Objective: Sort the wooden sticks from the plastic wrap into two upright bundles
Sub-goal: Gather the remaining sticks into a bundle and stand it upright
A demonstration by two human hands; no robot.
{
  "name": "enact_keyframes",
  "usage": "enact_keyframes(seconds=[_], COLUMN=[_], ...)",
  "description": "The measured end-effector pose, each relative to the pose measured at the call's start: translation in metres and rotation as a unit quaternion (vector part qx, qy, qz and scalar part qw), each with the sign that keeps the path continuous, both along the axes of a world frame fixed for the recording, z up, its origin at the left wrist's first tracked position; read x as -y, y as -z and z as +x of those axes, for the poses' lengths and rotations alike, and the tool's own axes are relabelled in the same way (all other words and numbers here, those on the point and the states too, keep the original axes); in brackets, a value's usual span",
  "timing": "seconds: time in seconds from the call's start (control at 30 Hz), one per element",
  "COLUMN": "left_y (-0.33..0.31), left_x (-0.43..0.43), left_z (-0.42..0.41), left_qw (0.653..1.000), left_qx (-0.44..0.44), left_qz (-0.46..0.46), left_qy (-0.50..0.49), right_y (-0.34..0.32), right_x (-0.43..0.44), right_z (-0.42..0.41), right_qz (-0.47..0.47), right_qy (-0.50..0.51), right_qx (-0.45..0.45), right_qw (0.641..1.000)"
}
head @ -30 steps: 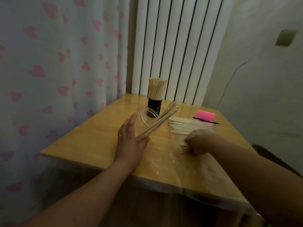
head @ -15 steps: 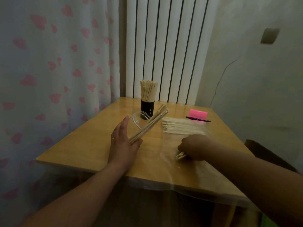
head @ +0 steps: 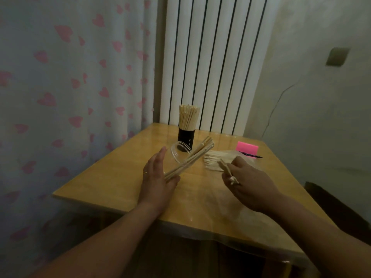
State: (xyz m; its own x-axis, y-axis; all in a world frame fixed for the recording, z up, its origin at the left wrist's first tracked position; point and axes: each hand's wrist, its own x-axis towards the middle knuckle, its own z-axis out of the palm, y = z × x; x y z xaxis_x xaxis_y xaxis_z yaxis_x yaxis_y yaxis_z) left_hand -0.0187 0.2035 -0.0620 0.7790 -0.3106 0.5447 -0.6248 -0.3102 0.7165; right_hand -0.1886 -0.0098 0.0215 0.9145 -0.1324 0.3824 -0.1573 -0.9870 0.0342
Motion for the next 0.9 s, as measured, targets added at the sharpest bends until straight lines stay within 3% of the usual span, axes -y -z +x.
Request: enact_keyframes(seconds=[0.23, 0.37, 0.47, 0.6, 0.67, 0.73, 0.9], left_y=[0.001, 0.001, 0.001, 0.001, 0.002, 0.003, 0.003], left_x=[0.0, 0.0, 0.0, 0.001, 0.001, 0.0, -0.001], left_z=[0.002, 0.002, 0.002, 0.002, 0.002, 0.002, 0.003], left_qw=[1.0, 1.0, 1.0, 1.0, 1.0, 1.0, 1.0], left_qx=[0.003, -0.001, -0.002, 0.011, 0.015, 0.02, 0.018], left_qz=[-0.002, -0.003, -0.005, -0.005, 0.003, 0.007, 0.001], left_qy=[0.003, 0.003, 0.004, 0.005, 0.007, 0.008, 0.007], right_y=[-0.033, -0.058, -0.071, -0.098, -0.11, -0.114, -0.091], right_x=[-0.003, -0.004, 0.001, -0.009, -0.022, -0.036, -0.054], right_z=[-0.005, -0.005, -0.003, 0.002, 0.013, 0.03, 0.064], right_qz=[0.193, 0.321, 0.452, 0.662, 0.675, 0.643, 0.535], right_qy=[-0.009, 0.038, 0.059, -0.007, -0.049, -0.055, -0.016], right_qx=[0.147, 0.234, 0.292, 0.379, 0.41, 0.431, 0.39], right_qw=[0.97, 0.917, 0.841, 0.647, 0.611, 0.631, 0.749])
